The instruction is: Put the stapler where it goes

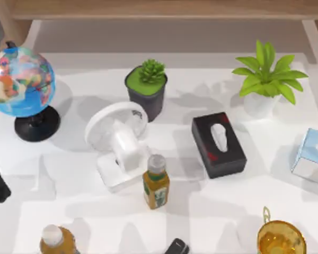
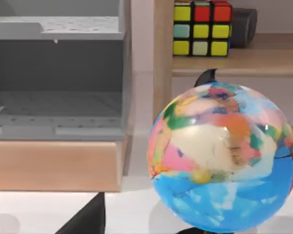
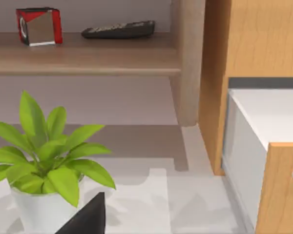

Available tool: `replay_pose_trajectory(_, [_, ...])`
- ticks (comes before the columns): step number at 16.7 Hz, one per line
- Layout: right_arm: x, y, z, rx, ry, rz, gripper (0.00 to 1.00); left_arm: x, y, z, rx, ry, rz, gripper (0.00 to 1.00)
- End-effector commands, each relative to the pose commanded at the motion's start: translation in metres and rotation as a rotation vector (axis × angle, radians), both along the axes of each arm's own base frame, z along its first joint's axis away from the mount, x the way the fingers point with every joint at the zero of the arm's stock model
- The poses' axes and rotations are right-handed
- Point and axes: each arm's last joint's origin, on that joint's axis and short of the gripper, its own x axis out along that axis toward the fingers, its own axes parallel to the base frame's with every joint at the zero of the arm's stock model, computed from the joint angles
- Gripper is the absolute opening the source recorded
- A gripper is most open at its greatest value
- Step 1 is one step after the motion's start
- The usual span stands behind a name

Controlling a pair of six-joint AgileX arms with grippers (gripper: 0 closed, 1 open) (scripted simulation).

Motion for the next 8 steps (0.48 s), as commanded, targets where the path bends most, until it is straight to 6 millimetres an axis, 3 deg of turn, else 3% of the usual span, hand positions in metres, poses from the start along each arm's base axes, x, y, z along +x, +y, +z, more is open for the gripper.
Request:
replay_pose_trajectory(4, [0.001, 0.002, 0.003, 0.025, 0.030, 0.020, 1.00, 0.000, 0.000, 0.000, 0.000, 0.000, 0.000, 1.00])
replay_pose_trajectory(8, [0.005, 0.016, 0.022, 0.158, 0.194, 0.118, 1.00, 0.000, 0.000, 0.000, 0.000, 0.000, 0.000, 1.00])
